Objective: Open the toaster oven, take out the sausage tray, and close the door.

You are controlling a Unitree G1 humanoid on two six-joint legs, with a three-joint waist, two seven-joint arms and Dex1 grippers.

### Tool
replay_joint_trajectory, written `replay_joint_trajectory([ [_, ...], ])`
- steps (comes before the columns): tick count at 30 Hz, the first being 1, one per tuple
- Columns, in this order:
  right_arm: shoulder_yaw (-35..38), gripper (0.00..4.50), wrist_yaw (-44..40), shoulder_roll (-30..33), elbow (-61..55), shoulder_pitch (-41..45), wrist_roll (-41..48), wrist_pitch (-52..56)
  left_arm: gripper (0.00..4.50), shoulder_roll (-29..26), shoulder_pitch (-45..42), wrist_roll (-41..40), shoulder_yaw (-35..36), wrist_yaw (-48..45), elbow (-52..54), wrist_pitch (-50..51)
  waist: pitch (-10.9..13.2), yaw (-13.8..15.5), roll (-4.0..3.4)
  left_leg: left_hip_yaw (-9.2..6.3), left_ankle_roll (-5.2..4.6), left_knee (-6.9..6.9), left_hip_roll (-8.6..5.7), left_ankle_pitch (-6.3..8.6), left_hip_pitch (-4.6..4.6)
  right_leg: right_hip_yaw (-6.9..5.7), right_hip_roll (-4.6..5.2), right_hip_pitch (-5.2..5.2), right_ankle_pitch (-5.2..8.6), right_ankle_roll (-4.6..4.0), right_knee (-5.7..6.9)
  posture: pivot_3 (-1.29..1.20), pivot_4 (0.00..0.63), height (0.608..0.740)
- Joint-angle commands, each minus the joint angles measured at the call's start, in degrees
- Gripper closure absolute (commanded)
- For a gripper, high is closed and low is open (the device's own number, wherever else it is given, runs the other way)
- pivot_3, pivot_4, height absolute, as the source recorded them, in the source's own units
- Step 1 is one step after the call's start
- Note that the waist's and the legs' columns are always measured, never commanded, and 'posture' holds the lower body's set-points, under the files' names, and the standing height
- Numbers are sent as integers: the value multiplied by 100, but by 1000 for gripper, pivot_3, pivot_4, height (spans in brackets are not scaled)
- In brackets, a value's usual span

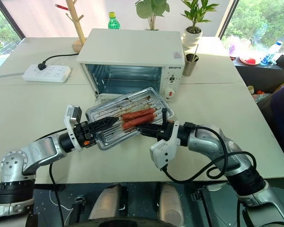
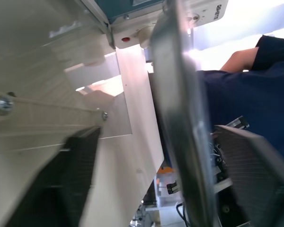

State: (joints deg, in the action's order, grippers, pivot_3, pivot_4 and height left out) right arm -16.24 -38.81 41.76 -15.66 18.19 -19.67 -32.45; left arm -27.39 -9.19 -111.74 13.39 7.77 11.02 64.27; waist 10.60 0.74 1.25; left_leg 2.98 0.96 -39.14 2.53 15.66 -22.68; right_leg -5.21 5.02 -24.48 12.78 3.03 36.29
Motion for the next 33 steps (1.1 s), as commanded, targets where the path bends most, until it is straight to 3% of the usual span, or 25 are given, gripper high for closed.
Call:
replay_joint_trajectory([
  [1, 182, 4500, 73, -2, -185, 55, 99, -112, 2749, 77, 38, -126, -33, -54, 222, -191, 0, 1, 0, 0, 0, 0, 0, 0, 0, 0, 0, 0, 0, 0, 0, 0, 150, 717],
  [3, 197, 4500, 67, 12, -177, 46, 106, -135, 3804, 84, 40, -126, -31, -21, 202, -249, 0, 5, 0, 1, 0, 0, -1, 0, 0, 0, 0, 1, 0, 0, -2, 0, 150, 717],
  [10, 289, 4500, -12, 92, -79, 46, 230, -140, 3804, 242, -12, -126, 70, 122, -34, -321, 0, 3, 0, 1, 0, 0, -1, 0, 0, 0, 0, 2, 0, 0, -5, 0, 150, 717],
  [13, 309, 3564, -119, 143, -153, -44, 375, -56, 3879, 350, -17, -126, 100, 132, -30, -305, 0, 3, 0, 1, -1, 0, -1, 0, 0, 0, 0, 2, 0, 0, -5, 0, 150, 717],
  [15, 324, 2460, -135, 164, -192, -75, 331, -34, 3879, 433, -2, -126, 122, 145, -23, -300, 0, 6, 0, 1, -1, 0, -1, 0, -1, 0, 0, 3, 0, 0, -6, 0, 150, 717],
  [16, 328, 2158, -136, 176, -207, -86, 310, -37, 3879, 474, 19, -126, 130, 158, -17, -296, 0, 5, 0, 1, -1, 0, -1, 0, -1, 0, 0, 3, 0, 0, -7, 0, 150, 717],
  [31, 688, 2158, -188, 531, -266, -317, 565, -100, 3879, 742, 304, -126, 282, 155, -22, -310, 0, 5, 0, 1, -2, 2, -1, 1, -1, 0, -1, 3, 2, -2, -12, 0, 150, 717],
  [32, 686, 2086, -191, 515, -267, -303, 564, -85, 4408, 749, 305, -126, 279, 179, -21, -329, 0, 5, 0, 1, -2, 2, -1, 1, -1, 0, -1, 3, 2, -2, -12, 0, 150, 717],
  [33, 677, 2086, -192, 491, -272, -278, 563, -61, 4480, 762, 302, -126, 285, 195, -21, -338, 0, 5, 0, 1, -2, 2, -1, 1, -1, 0, -1, 3, 2, -2, -12, 0, 150, 717],
])
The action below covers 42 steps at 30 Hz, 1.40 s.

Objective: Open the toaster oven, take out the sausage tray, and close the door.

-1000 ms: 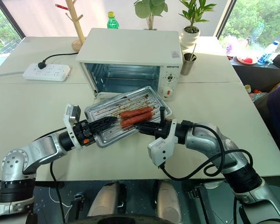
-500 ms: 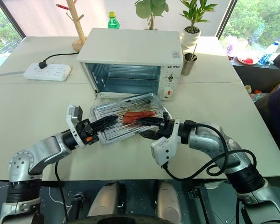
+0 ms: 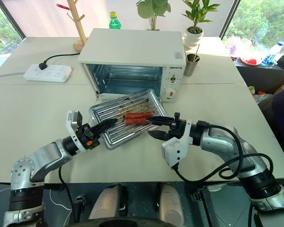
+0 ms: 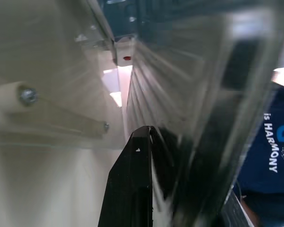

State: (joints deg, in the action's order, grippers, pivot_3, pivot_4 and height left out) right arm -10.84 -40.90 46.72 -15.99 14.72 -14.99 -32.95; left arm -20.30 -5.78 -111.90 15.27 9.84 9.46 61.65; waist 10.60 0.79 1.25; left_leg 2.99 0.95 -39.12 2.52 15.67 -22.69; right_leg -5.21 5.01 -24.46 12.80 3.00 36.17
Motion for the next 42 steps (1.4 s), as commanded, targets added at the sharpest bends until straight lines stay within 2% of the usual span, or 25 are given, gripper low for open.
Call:
replay_joint_trajectory([
  [1, 130, 2086, 20, -21, -242, 86, 92, 2, 4480, 58, -49, -110, 104, -24, 131, -65, 0, 0, 0, 0, 0, 0, 0, 0, 0, 0, 0, 0, 0, 0, 0, 0, 150, 717],
  [21, 368, 2086, 50, 170, -206, -94, 1, -125, 4480, 231, -16, -110, 440, -131, -284, 238, 1, 2, 1, -1, 0, 1, 1, 0, -2, 0, 0, 0, 1, -2, -5, 0, 150, 717],
  [28, 749, 2086, -68, 478, -146, -398, 515, 19, 4480, 448, 216, -110, 832, -158, 16, 80, 1, 2, 2, -1, 0, 2, 1, 1, -3, 0, 0, 0, 2, -2, -6, 0, 150, 717],
  [34, 1308, 2086, -562, 585, -13, -859, 2099, 1548, 4480, 519, 1026, -110, 1316, -383, 850, -236, 3, -6, 2, 0, -2, 5, 14, 3, -3, 0, 2, -2, 6, -11, -10, 0, 150, 717],
  [42, 1106, 2086, -815, 188, 1042, -418, 2383, 2510, 4480, 636, 2704, -110, 1777, -836, 2169, -1250, 7, -9, 1, 1, -5, 8, 19, 7, -8, -1, 4, -10, 10, -16, -17, 0, 150, 717],
])
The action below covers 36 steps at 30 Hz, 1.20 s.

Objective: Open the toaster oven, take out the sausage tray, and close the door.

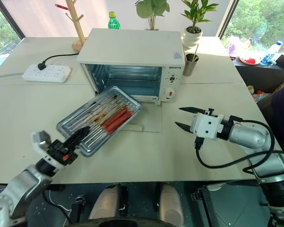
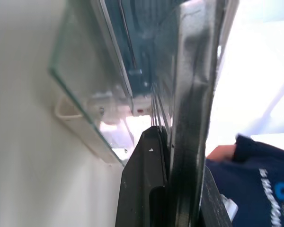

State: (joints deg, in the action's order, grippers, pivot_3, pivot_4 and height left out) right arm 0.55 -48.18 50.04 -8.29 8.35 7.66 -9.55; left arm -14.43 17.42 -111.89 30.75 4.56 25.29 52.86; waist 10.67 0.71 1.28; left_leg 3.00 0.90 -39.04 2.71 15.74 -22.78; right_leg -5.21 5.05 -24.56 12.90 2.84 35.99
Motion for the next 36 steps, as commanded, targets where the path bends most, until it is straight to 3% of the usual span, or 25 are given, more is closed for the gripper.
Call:
replay_joint_trajectory([
  [1, -110, 2086, -114, -221, 473, 305, 49, 183, 4480, 93, 633, -111, 295, -386, 727, -539, 2, 3, -3, 0, 0, 1, 0, 0, -3, 0, 0, -2, 0, 0, -1, 0, 150, 717],
  [9, -512, 2086, -445, -590, 1732, 889, -232, -63, 4480, 574, 2160, -111, -28, -629, 1923, -1982, 4, -102, -12, 25, -36, -2, -2, 23, -54, 10, 2, -31, -6, 0, -55, 0, 150, 717],
  [12, -587, 1248, -541, -725, 2038, 1107, -270, -101, 4500, 676, 2607, -111, -55, -811, 2099, -2380, 6, -119, -11, 28, -61, -5, -8, 41, -60, 13, -1, -31, -5, 1, -69, 0, 150, 717],
  [14, -709, 286, -539, -912, 2322, 1381, -357, -43, 4500, 825, 2920, -111, 141, -1053, 2054, -2605, 7, -122, -11, 26, -62, -6, -16, 41, -60, 12, -5, -31, -4, 2, -69, 0, 150, 717],
  [15, -760, 32, -536, -1000, 2453, 1501, -400, -36, 4500, 851, 3055, -111, 222, -1175, 2004, -2648, 7, -131, -10, 24, -62, -8, -16, 42, -59, 11, -8, -32, -4, 2, -68, 0, 150, 717],
  [23, -935, 32, -680, -1412, 2499, 1810, -396, 281, 4500, 388, 3232, -111, 939, -1712, 1232, -2331, 8, -131, -9, 5, -59, -12, -4, 43, -62, 10, -29, -30, 7, 20, -67, 0, 150, 717],
  [36, -1036, 32, -724, -1852, 1705, 1557, -272, 1339, 4500, -187, 2015, -111, 2302, -1535, -98, -1209, 2, -136, -5, 3, -59, -11, 7, 43, -58, 7, -42, -34, -6, -2, -52, 0, 150, 717],
])
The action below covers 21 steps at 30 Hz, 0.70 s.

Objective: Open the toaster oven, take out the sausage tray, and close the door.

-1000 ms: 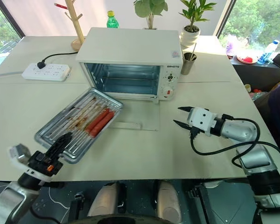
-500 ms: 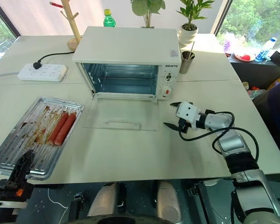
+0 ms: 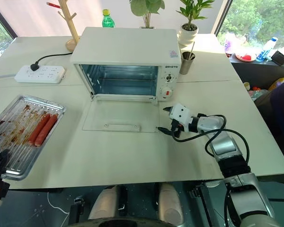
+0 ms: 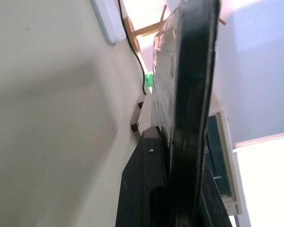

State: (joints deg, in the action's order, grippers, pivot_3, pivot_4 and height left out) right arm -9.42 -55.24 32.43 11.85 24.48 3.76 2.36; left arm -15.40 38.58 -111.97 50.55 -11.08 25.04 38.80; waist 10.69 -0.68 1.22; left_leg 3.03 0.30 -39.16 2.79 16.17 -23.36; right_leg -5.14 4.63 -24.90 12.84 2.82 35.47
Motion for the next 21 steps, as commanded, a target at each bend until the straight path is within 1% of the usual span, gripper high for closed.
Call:
replay_joint_trajectory([
  [1, -27, 32, -18, -131, -440, -61, 181, 281, 4500, -126, -179, -103, 369, 60, -128, 269, 0, 5, 0, 0, 0, 0, 0, 0, 0, 0, 0, 0, 0, 0, 2, 0, 150, 717],
  [5, 48, 32, 41, -244, -831, -13, 339, 676, 4500, -185, -390, -103, 505, 170, -278, 511, 2, 10, -3, -2, 0, 0, 1, 0, 0, 0, 1, -2, 0, -1, 7, 0, 150, 717],
  [13, 481, 32, 546, -485, -1253, 691, 745, 1343, 4500, -345, -742, -103, 579, 358, -466, 840, 2, -7, -4, 3, 1, 0, 1, 0, -1, 1, 4, -11, -2, -4, 12, 0, 150, 717],
  [18, 389, 32, 431, -329, -1636, 417, 772, 1377, 4500, -460, -829, -103, 477, 397, -507, 1053, 1, 26, -1, 3, 1, 3, 1, 0, -2, 1, 3, -16, -1, -4, 23, 0, 150, 717],
  [21, 406, 32, 332, -163, -1832, 173, 738, 1299, 4500, -613, -820, -103, 255, 353, -540, 1288, 1, 77, -1, 3, 2, 2, 0, -1, -2, 1, 9, -12, -1, -4, 21, 0, 150, 717],
])
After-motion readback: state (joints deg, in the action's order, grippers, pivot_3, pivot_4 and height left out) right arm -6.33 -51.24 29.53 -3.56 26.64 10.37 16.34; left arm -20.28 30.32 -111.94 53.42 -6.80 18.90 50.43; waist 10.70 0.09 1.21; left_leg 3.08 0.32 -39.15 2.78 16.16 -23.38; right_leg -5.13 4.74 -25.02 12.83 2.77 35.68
